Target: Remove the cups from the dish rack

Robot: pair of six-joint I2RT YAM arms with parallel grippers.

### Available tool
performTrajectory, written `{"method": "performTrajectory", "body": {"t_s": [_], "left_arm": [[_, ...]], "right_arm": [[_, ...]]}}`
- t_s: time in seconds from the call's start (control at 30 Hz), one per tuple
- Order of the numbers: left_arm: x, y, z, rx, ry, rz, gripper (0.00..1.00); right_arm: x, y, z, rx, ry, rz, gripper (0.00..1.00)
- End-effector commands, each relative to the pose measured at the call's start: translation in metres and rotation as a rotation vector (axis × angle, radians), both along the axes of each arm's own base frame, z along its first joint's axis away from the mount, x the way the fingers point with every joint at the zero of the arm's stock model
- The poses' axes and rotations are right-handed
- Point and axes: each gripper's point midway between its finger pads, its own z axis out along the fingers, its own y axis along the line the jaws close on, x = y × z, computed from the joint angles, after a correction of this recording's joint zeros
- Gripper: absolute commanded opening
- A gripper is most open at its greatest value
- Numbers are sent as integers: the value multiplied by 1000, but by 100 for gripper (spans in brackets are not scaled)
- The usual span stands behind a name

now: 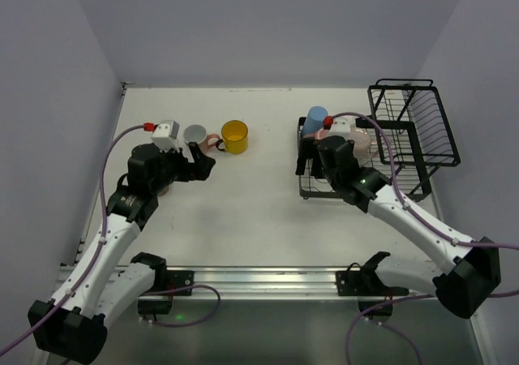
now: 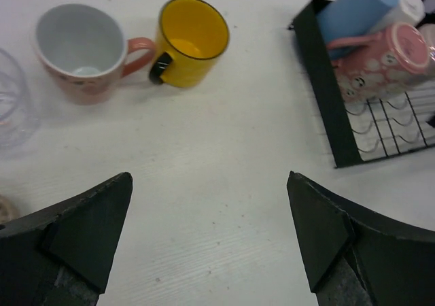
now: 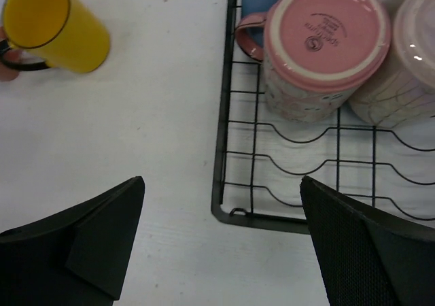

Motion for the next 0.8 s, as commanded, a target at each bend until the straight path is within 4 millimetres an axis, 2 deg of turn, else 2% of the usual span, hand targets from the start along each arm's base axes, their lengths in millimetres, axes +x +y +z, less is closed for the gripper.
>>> {"method": "performTrajectory", "body": {"t_s": [0.0,0.03,0.13,0.3,0.4,0.77], "left_arm": [[-20,-39,9,-70,-70,-211,100],[-27,-44,17,-81,-104,-253,100],[-36,-45,19,-74,-140,-290,100],[-48,-46,39,-77,-226,-326,100],[-52,-50,44,-90,-245,-357,100],[-62,-59,47,-70,-258,-401,100]], "right_arm": [[30,-30,13,-98,-39,-168,99],[38,-30,3,-131,-18,-179,99],[58,-43,-4,-177,7,-227,99],[81,-60,-13,-214,40,-267,99],[91,-59,-24,-232,64,-274,99],[120,-63,-39,-244,75,-299,99]]}}
